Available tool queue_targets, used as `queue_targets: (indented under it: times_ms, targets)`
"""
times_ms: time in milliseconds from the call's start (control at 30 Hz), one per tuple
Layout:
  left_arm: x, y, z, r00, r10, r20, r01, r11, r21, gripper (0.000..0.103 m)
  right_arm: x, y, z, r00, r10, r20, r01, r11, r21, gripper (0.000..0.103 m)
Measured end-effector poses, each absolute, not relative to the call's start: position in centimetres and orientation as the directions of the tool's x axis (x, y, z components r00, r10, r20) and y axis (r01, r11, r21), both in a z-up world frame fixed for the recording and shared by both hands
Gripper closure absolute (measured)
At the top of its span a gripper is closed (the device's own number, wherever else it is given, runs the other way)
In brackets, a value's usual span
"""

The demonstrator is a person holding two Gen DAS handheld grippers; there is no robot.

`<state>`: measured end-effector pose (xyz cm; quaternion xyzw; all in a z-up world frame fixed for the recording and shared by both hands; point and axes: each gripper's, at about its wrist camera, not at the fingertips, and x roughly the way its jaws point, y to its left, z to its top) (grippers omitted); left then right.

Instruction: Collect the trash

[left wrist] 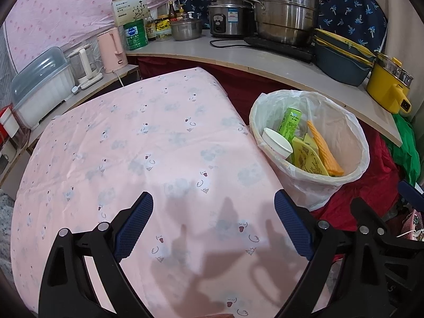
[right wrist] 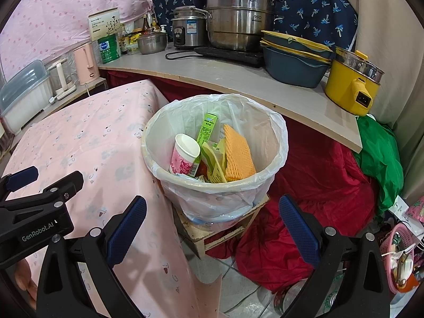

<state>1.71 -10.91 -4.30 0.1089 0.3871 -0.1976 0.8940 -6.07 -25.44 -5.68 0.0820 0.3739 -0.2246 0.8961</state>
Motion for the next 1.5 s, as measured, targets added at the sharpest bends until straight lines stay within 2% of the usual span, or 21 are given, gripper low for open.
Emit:
queue_targets:
  times_ms: [1500]
  targets:
    - [2.18,-11.00,-4.68,0.626,-0.291,-0.723,0.472,0.880,0.055,0.015,-6.08,-25.67,-5.91,0.610,-0.355,-0.708,0.490,0.872,-0.015,0.006]
